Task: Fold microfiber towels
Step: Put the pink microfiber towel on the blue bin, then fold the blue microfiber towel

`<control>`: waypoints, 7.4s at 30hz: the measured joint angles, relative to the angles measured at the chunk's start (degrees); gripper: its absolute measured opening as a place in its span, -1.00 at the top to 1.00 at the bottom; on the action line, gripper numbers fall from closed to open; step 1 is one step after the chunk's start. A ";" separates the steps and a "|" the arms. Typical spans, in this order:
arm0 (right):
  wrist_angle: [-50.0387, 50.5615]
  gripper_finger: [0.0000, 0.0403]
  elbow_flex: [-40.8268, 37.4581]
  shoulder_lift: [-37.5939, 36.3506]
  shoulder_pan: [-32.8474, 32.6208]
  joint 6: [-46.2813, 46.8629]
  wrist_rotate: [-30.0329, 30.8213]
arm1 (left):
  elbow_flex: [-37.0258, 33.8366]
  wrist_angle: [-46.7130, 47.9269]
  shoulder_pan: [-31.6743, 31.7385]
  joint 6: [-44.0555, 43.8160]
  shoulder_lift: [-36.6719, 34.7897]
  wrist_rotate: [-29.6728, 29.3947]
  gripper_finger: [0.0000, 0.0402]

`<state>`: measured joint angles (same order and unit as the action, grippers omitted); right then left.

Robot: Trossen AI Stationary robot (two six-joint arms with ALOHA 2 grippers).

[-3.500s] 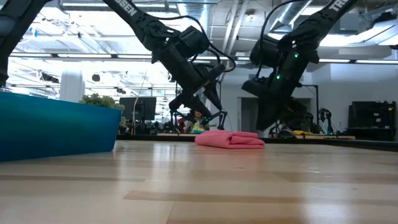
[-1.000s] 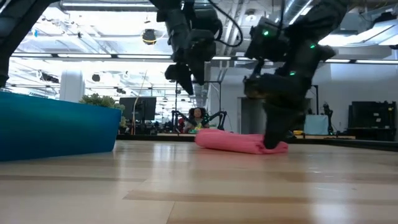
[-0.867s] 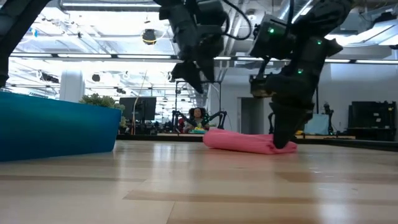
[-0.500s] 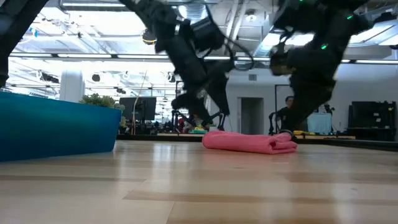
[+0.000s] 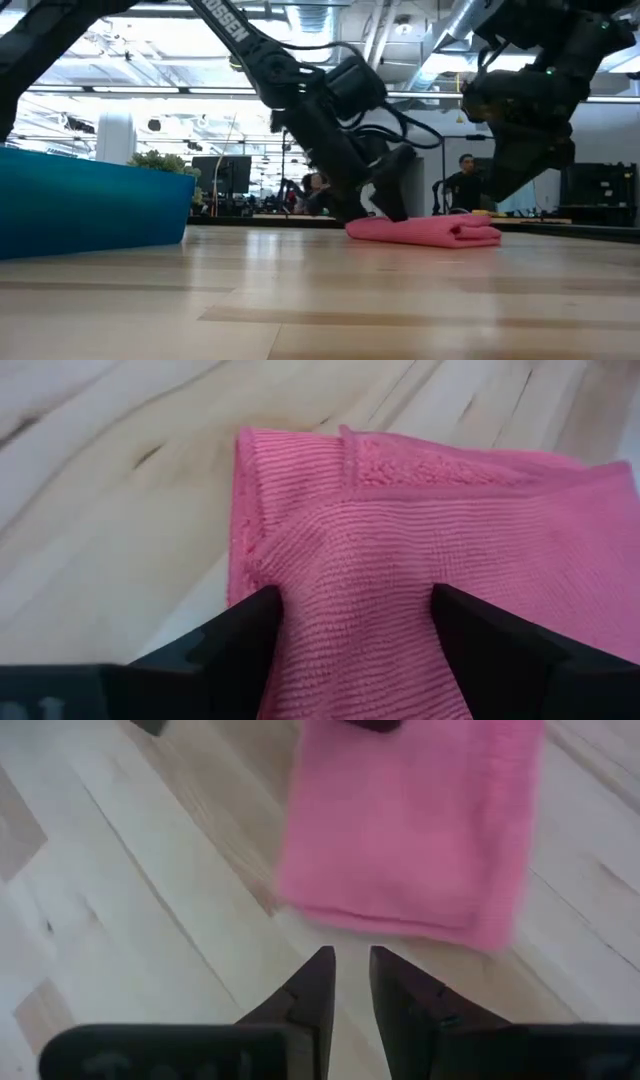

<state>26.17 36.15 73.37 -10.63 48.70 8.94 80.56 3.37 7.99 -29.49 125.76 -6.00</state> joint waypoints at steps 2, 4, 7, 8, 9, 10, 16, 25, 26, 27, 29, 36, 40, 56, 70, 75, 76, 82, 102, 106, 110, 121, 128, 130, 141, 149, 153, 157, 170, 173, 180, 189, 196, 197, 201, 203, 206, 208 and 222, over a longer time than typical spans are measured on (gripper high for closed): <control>-0.05 0.54 -0.01 0.01 -0.41 0.61 0.04 | 1.72 0.98 0.28 -0.98 1.55 2.11 -0.27; -0.01 0.54 -0.01 0.01 -1.10 1.37 0.05 | 3.15 1.85 0.46 -2.38 2.75 4.48 -0.20; 0.40 0.54 -0.01 0.01 -2.65 2.94 0.16 | 4.87 2.34 0.45 -4.71 4.35 5.87 0.01; 0.38 0.54 -0.01 0.01 -3.23 3.54 0.18 | 5.44 2.14 0.37 -5.81 5.03 6.76 0.10; 0.54 0.54 -0.01 0.01 -3.70 4.07 0.18 | 6.08 1.57 0.33 -6.41 5.83 8.19 0.20; 0.95 0.54 0.01 0.01 -4.12 4.54 0.18 | 6.77 0.62 0.28 -6.72 6.72 10.31 0.31; 5.22 0.54 0.01 -0.85 -5.12 7.42 0.20 | 7.88 -3.31 -0.33 -9.08 8.86 16.37 0.93; 18.55 0.54 0.10 -13.24 -7.08 8.92 7.23 | 12.90 21.40 0.59 2.12 2.57 18.59 0.98; 20.11 0.54 0.10 -14.73 -7.25 8.92 8.35 | 12.91 24.29 0.63 4.07 1.35 18.21 0.99; 21.02 0.54 0.10 -16.04 -7.26 8.92 9.37 | 12.91 26.47 0.62 6.28 0.03 18.17 0.99; 23.34 0.54 0.08 -18.86 -7.26 8.86 11.10 | 13.07 31.43 0.30 10.93 -3.09 17.73 0.99; 24.72 0.54 0.09 -24.16 -7.23 5.64 16.29 | 13.19 48.96 -1.54 21.96 -12.84 17.70 1.00; 25.17 0.54 0.10 -25.16 -6.63 3.70 16.90 | 13.21 59.76 -2.97 27.44 -17.97 17.70 1.00; 25.43 0.54 0.10 -25.08 -3.42 1.22 16.66 | 13.06 86.79 -16.33 45.09 -30.24 30.51 1.00; 25.51 0.54 0.10 -25.08 -3.46 3.83 16.64 | -4.47 79.65 -16.89 53.30 -33.66 30.81 0.97; 25.67 0.54 0.10 -25.08 -3.46 3.94 16.44 | -11.46 75.91 -14.42 55.11 -35.41 29.53 0.92; 25.69 0.54 0.10 -25.08 -3.46 3.94 16.44 | -12.65 75.93 -14.18 55.96 -35.35 29.51 0.90; 26.26 0.54 0.10 -25.08 -3.46 3.92 16.44 | -16.92 74.55 -13.79 57.57 -35.35 25.87 0.75; 27.06 0.54 0.10 -25.08 -3.46 3.24 16.62 | -6.06 76.50 -6.95 41.05 -35.98 27.31 -0.04; 27.21 0.54 0.10 -25.08 -3.46 3.12 16.64 | -6.17 77.33 -8.90 37.38 -39.70 32.78 0.12; 27.32 0.54 0.10 -25.08 -3.46 1.87 16.66 | -8.87 73.40 -12.51 39.14 -42.47 32.13 0.38; 27.62 0.54 0.10 -25.06 -3.46 2.28 16.06 | -23.40 58.53 -15.32 34.28 -42.15 32.83 0.79; 31.78 0.54 0.10 -25.06 -3.46 6.05 8.67 | -26.82 51.04 -14.02 26.23 -42.17 32.75 0.79; 33.90 0.54 0.10 -25.06 -3.53 8.14 5.40 | -25.42 53.10 -12.50 23.84 -42.26 32.95 0.74; 36.38 0.11 0.10 -25.06 -10.47 14.15 -4.98 | -11.25 48.67 -5.84 16.58 -42.62 30.55 0.19; 35.70 -0.12 0.10 -25.06 -14.13 22.26 -2.21 | -10.46 6.61 -6.75 3.52 -35.13 14.18 -0.10; 35.74 -0.09 0.10 -25.06 -14.93 22.72 -2.24 | -7.99 -2.22 -9.65 -3.75 -25.14 13.86 -0.10; 35.74 -0.05 0.10 -25.06 -15.88 24.03 -1.21 | -1.16 -2.40 -13.12 -4.65 -15.57 13.11 -0.09; 35.74 0.03 0.10 -25.06 -19.01 32.52 4.56 | 33.29 9.26 -23.70 -3.53 12.57 0.92 -0.08; 35.74 0.03 0.10 -25.01 -19.00 32.54 4.69 | 41.15 12.95 -27.01 -4.20 17.38 -6.52 -0.08; 35.52 0.04 0.10 -24.99 -20.76 32.31 6.85 | 52.74 23.80 -32.78 -9.07 24.72 -28.70 -0.08; 34.63 0.06 0.10 -25.00 -23.25 33.44 11.13 | 52.07 24.47 -33.48 -18.49 27.31 -27.09 -0.08; 34.56 0.09 0.10 -24.99 -23.48 33.42 12.29 | 48.92 24.89 -33.48 -21.58 27.01 -24.37 -0.08; 34.56 0.09 0.10 -24.99 -23.48 33.38 12.31 | 48.87 24.96 -33.48 -21.09 26.99 -24.14 -0.08; 34.65 0.10 0.10 -24.99 -23.48 32.70 12.40 | 48.95 26.19 -33.42 -16.41 27.69 -22.09 0.02; 34.65 0.11 0.10 -25.01 -23.48 32.68 12.40 | 48.97 26.87 -33.34 -15.58 28.40 -20.32 0.16; 34.65 0.11 0.10 -25.01 -23.48 32.65 12.38 | 49.06 27.44 -33.21 -16.00 28.85 -19.32 0.42; 34.67 0.11 0.10 -25.00 -23.48 32.77 12.36 | 49.06 28.46 -33.15 -16.80 28.88 -18.85 0.61; 26.55 0.15 0.06 -25.01 -23.37 29.09 12.56 | 53.56 55.19 -31.67 -12.41 21.46 -8.74 1.00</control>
<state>52.72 36.21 48.36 -34.00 77.79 21.50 134.13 58.57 -23.69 -41.90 147.22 -14.74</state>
